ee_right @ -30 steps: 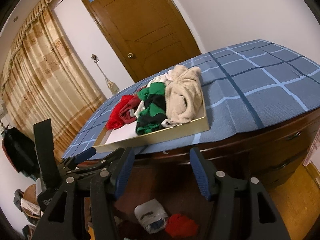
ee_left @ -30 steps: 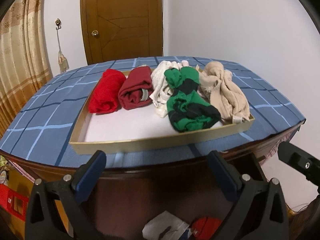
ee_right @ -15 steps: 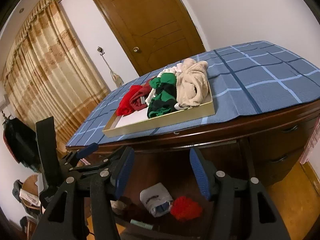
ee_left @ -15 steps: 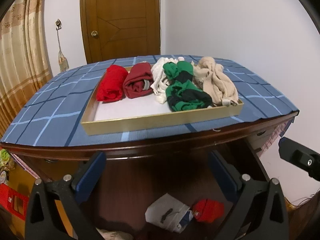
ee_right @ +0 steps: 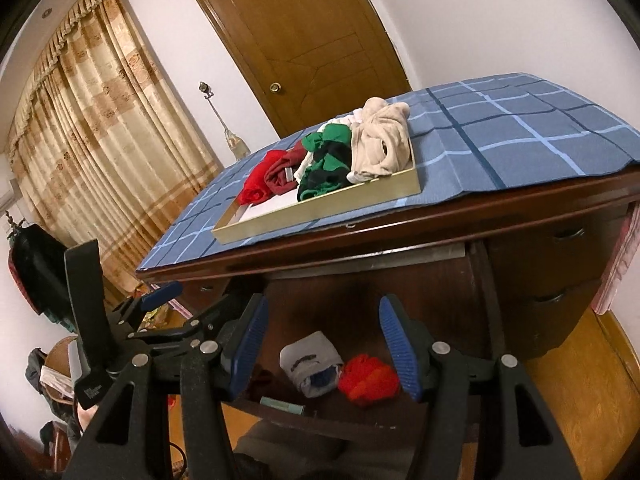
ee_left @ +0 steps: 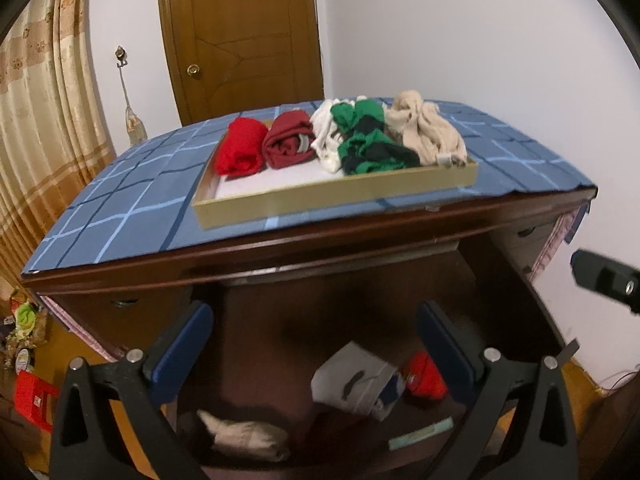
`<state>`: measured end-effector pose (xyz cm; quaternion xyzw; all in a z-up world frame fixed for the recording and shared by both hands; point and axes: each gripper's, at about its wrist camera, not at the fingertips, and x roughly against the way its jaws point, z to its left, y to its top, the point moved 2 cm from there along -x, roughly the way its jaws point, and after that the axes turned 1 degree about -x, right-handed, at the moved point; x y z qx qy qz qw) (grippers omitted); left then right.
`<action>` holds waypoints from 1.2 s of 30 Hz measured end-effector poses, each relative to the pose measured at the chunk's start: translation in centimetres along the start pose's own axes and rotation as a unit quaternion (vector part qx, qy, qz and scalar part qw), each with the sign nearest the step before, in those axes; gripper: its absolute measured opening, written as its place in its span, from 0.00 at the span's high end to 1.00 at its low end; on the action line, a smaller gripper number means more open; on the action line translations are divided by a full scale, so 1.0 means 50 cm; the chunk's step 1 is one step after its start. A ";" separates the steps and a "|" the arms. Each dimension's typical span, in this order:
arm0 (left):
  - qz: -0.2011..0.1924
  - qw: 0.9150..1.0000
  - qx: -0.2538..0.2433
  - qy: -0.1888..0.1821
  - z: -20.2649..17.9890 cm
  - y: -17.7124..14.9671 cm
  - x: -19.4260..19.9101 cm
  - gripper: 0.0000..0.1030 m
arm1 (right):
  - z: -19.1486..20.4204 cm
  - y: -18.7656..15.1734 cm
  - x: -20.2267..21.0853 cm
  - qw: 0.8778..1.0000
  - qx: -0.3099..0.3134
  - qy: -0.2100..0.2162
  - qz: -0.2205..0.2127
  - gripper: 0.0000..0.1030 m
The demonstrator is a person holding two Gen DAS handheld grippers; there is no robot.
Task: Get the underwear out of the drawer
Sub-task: 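Move both open tools back down into the open drawer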
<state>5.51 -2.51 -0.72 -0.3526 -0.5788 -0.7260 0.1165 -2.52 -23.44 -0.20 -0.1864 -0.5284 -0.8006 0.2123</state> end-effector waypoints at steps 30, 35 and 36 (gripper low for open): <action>0.116 0.993 0.003 -0.004 0.155 -0.166 -0.069 0.00 | -0.055 -0.072 -0.153 0.990 -0.037 -0.005 0.136 0.41; 0.125 0.991 -0.012 -0.036 0.154 -0.137 -0.069 0.00 | -0.071 -0.076 -0.196 0.982 -0.054 0.015 0.181 0.41; 0.127 0.991 -0.018 -0.039 0.151 -0.132 -0.070 0.00 | -0.076 -0.076 -0.206 0.980 -0.055 0.012 0.191 0.41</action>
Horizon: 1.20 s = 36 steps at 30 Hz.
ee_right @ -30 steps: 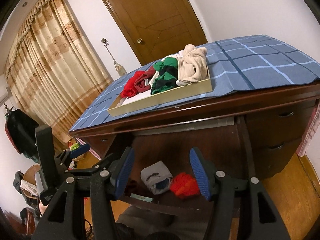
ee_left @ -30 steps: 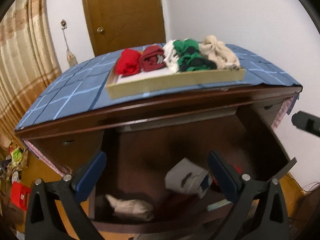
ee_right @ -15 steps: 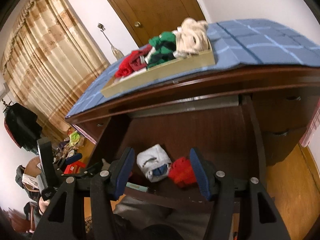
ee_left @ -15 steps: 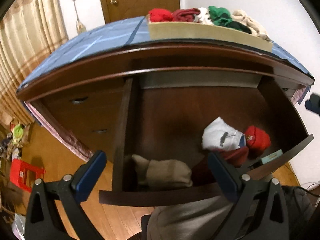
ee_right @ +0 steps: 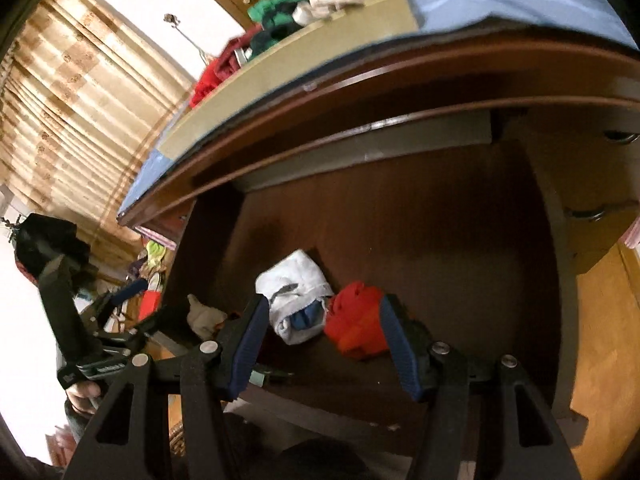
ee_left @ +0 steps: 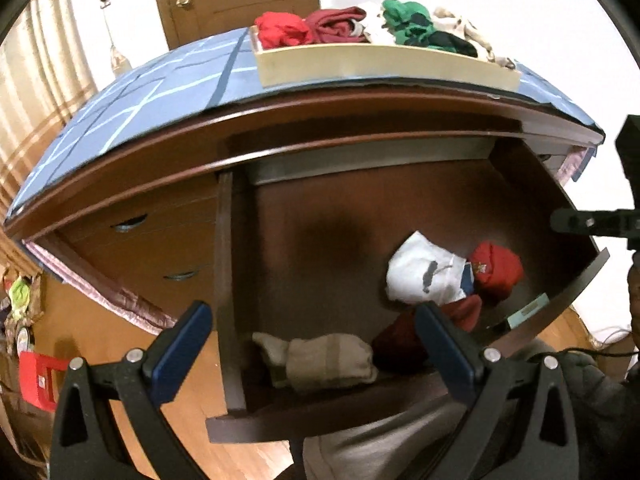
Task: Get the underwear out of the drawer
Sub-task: 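Move both open tools back down into the open drawer, then grasp the red sock with the right tool while the left grasps the grey sock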
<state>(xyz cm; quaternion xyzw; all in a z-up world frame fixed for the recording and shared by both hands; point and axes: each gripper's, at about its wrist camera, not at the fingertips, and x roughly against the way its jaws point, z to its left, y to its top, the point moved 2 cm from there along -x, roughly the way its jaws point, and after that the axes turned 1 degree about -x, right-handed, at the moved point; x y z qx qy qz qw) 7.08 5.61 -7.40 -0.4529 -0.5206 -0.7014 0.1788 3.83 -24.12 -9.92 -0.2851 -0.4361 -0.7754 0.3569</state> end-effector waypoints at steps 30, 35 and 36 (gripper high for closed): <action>0.098 0.990 -0.081 -0.064 -0.077 0.114 -0.123 0.00 | 0.004 -0.009 -0.208 0.969 0.105 -0.113 0.191 0.55; 0.140 0.983 -0.096 -0.072 -0.109 0.110 -0.174 0.00 | -0.024 0.018 -0.173 0.980 0.069 -0.113 0.149 0.65; 0.145 0.981 -0.101 -0.076 -0.116 0.109 -0.181 0.00 | -0.030 0.023 -0.165 0.982 0.063 -0.116 0.134 0.65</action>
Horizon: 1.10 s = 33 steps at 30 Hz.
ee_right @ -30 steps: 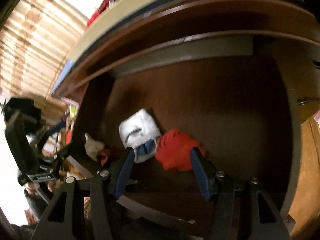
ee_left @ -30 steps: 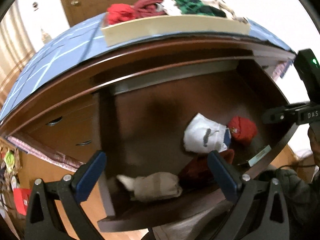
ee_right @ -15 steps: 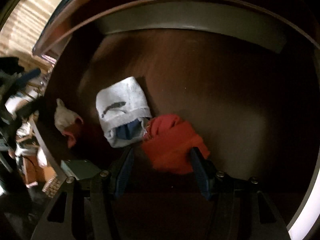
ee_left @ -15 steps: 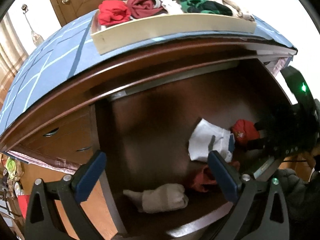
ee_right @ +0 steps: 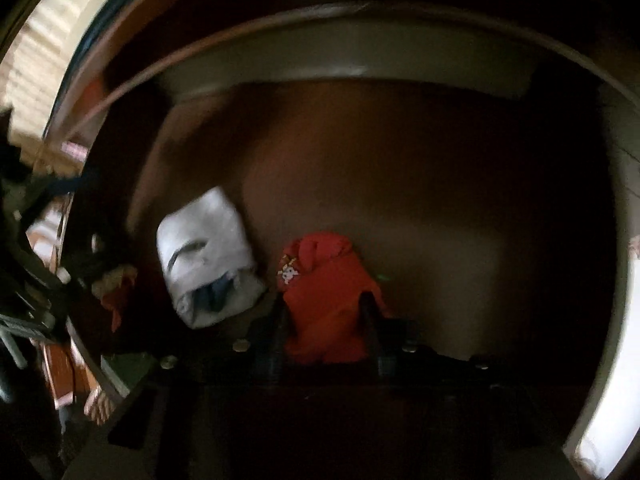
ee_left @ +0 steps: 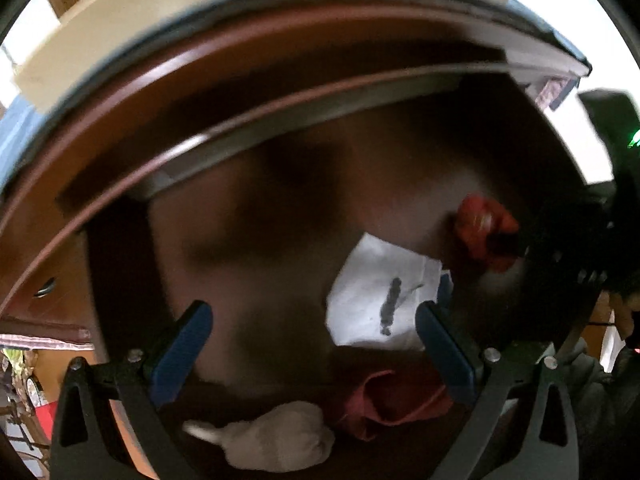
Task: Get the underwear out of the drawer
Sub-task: 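Grasp the red sock with the right tool while the left grasps the grey sock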
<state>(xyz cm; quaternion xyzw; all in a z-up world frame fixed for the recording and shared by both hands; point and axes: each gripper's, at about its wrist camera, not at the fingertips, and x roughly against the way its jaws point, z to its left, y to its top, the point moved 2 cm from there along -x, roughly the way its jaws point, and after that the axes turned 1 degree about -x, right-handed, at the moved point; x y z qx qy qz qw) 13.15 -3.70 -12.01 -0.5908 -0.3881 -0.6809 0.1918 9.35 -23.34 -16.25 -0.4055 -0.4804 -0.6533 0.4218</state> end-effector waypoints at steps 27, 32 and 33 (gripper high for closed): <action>0.133 0.986 -0.093 -0.043 -0.107 0.039 -0.137 0.31 | -0.057 -0.013 0.052 0.993 -0.061 0.061 -0.076 0.65; 0.114 0.989 -0.083 -0.047 -0.123 0.026 -0.127 0.48 | -0.049 -0.012 0.035 0.993 -0.067 0.061 -0.071 0.65; 0.109 0.990 -0.077 -0.047 -0.117 0.027 -0.121 0.52 | -0.047 -0.013 0.032 0.993 -0.069 0.059 -0.070 0.65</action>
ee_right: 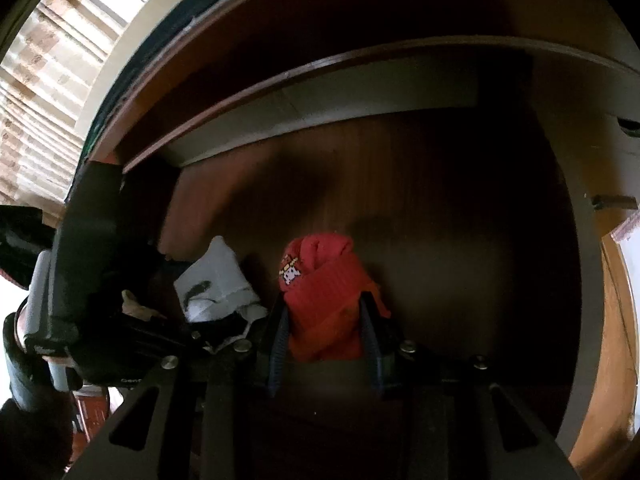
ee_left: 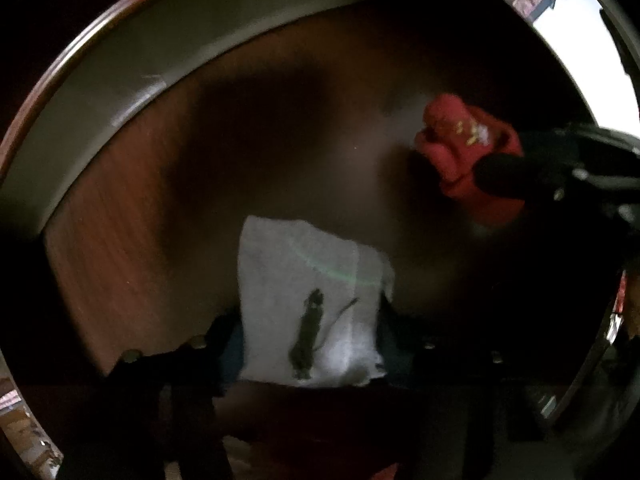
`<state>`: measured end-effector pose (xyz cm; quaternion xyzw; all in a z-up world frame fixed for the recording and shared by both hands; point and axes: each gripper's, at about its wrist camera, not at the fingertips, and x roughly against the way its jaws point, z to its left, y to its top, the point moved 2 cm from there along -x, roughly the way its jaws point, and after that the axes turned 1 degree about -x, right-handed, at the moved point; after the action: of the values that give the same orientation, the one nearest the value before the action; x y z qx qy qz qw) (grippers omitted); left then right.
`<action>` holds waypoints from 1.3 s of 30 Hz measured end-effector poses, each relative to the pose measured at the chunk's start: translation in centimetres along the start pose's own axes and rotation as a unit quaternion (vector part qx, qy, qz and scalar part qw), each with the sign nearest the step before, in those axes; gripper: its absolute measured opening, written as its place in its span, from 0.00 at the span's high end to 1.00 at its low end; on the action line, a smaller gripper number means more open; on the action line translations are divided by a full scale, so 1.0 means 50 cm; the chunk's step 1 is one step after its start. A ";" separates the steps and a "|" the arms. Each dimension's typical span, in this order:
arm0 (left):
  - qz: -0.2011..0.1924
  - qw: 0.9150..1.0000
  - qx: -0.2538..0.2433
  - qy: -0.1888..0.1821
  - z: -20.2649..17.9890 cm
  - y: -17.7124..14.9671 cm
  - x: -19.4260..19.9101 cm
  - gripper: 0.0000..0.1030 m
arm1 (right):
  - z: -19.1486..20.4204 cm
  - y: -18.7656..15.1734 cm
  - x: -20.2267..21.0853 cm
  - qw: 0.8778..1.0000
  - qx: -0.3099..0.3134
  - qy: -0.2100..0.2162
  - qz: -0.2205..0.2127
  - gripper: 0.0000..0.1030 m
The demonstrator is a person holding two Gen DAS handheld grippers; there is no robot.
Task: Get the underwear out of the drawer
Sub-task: 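Grasp the red sock with the right tool while the left grasps the grey sock, then lift the red and grey socks out of the drawer up over the tray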
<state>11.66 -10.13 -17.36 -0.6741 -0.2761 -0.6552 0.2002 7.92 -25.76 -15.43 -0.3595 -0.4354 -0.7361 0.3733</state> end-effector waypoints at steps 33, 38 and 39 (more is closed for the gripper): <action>-0.214 0.960 0.141 0.115 -0.011 -0.094 0.163 0.69 | 0.017 -0.026 0.002 0.997 -0.029 -0.011 -0.067 0.65; -0.239 0.951 0.161 0.108 -0.009 -0.110 0.188 0.70 | 0.038 -0.029 0.029 0.996 -0.013 -0.008 -0.090 0.65; -0.244 0.950 0.164 0.107 -0.010 -0.114 0.195 0.70 | 0.043 -0.030 0.037 0.995 -0.008 -0.006 -0.096 0.65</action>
<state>7.56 -4.98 -8.19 -0.4703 -0.5126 -0.6979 0.1701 6.22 -23.72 -13.62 -0.3231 -0.4640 -0.7700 0.2956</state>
